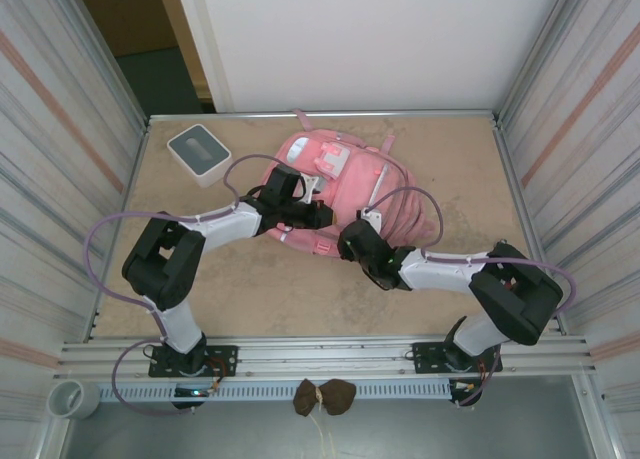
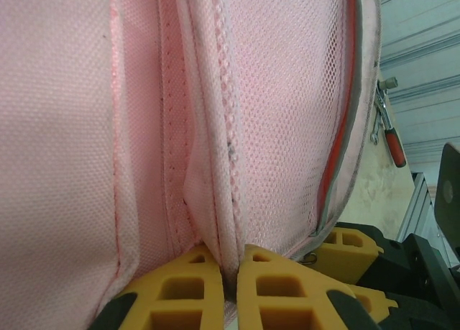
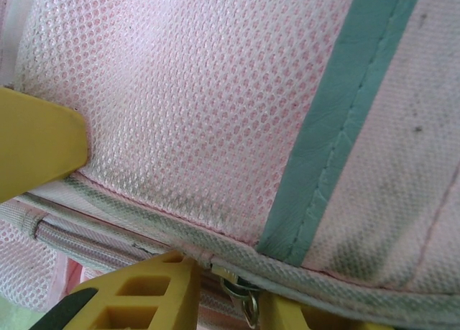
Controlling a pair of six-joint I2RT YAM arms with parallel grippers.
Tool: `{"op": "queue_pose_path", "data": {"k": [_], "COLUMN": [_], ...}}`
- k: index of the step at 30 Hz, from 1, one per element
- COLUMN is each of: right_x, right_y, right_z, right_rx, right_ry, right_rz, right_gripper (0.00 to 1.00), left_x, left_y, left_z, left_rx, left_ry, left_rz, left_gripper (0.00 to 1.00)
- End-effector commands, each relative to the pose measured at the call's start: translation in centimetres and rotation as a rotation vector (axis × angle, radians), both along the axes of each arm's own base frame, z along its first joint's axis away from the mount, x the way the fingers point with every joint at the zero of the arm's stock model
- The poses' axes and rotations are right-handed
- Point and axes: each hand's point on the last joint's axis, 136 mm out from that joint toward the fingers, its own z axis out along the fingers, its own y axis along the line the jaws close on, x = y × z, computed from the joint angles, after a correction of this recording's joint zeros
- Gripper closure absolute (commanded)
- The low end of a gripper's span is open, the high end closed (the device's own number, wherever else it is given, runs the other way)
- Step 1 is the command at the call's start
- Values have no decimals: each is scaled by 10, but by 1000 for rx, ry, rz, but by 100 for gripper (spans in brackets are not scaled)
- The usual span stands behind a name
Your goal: Pack the student bag
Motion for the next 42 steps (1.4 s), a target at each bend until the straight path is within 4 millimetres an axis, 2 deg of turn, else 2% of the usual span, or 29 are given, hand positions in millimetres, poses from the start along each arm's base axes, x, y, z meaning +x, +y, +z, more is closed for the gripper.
{"op": "queue_pose_path", "data": {"k": [1,10,13,18,22,29,32,35,37,39,42], "right_x": [13,2,-6,-17,-18,-14,-15,-17,-18,-19,-22], "right_y": [1,-25,-40,-76,-99,-94,-87,-78,-75,-72,-67], "right_z": [11,-2,-4,-4,0,18,24,31,35,40,48], "right_rx": [9,-61,-111,-150,-146,-75,-40,-11,-1,14,40], "right_ry": [-83,-59,-50,-17,18,31,37,43,48,47,40], "right_rz": [-15,-25,-15,-32,-36,99,161,215,236,251,272], "right_gripper": [79,100,100,100,100,100,100,100,100,100,100], "left_x": [-14,-4,1,10,13,14,13,10,6,0,-16], "left_y": [-9,7,18,38,46,45,48,52,56,56,46], "left_z": [31,25,21,18,16,20,27,42,55,67,79], "left_rx": [-78,-56,-36,-11,10,13,18,32,78,151,276], "left_ry": [-57,-56,-56,-63,-69,-77,-110,-189,-293,-424,-666], "left_rz": [-90,-69,-63,-50,-60,-75,-73,-76,-78,-97,-180], "left_gripper": [100,100,100,100,100,100,90,70,60,54,48]}}
